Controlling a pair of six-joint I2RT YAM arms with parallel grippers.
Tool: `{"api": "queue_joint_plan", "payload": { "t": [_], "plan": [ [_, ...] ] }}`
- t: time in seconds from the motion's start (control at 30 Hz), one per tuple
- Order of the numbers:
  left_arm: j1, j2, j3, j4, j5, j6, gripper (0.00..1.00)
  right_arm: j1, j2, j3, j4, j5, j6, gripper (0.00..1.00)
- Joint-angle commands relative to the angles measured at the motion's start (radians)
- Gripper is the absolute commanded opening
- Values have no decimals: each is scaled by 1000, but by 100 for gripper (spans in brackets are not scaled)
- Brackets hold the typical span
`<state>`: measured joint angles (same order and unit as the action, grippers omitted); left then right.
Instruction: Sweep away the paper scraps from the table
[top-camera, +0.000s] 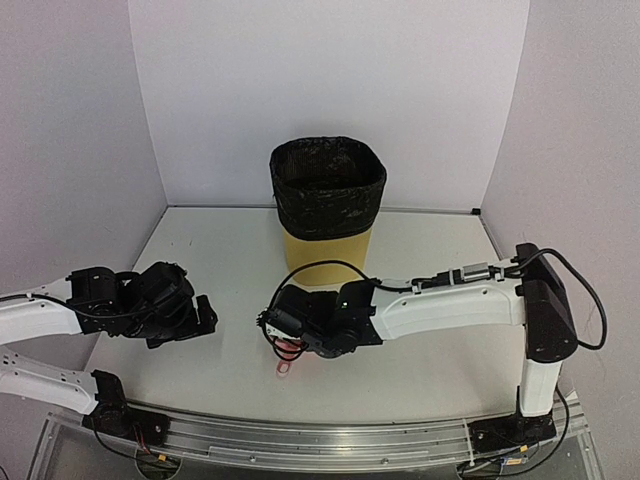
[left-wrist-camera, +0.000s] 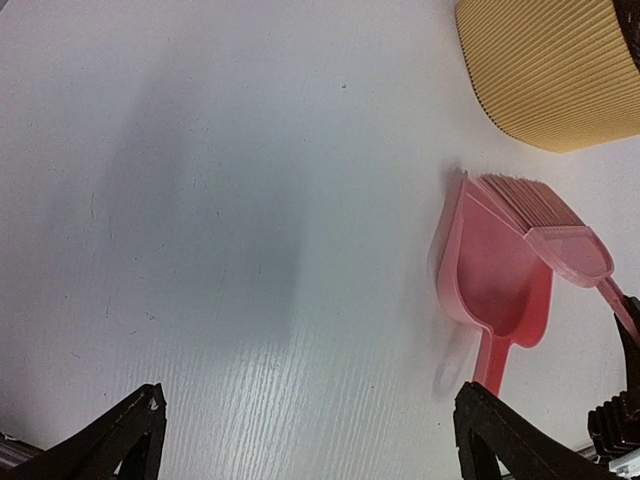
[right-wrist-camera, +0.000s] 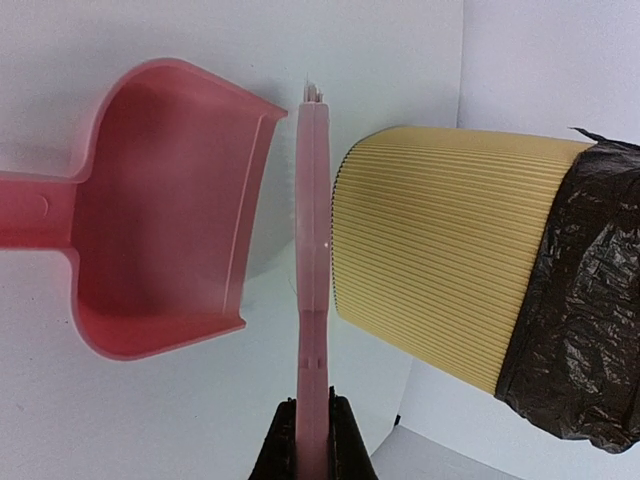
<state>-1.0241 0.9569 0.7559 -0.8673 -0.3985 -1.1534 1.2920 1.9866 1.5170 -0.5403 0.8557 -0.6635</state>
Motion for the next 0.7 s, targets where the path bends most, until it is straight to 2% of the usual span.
{"api": "queue_joint_plan", "payload": {
  "t": [0.0, 0.67],
  "plan": [
    [-1, -1, 22, -32, -33, -5, 100, 9, 19, -10, 31, 84, 57, 0],
    [-1, 19, 17, -24, 1, -2, 100, 72, 41, -65, 31, 35, 155, 0]
  ]
}}
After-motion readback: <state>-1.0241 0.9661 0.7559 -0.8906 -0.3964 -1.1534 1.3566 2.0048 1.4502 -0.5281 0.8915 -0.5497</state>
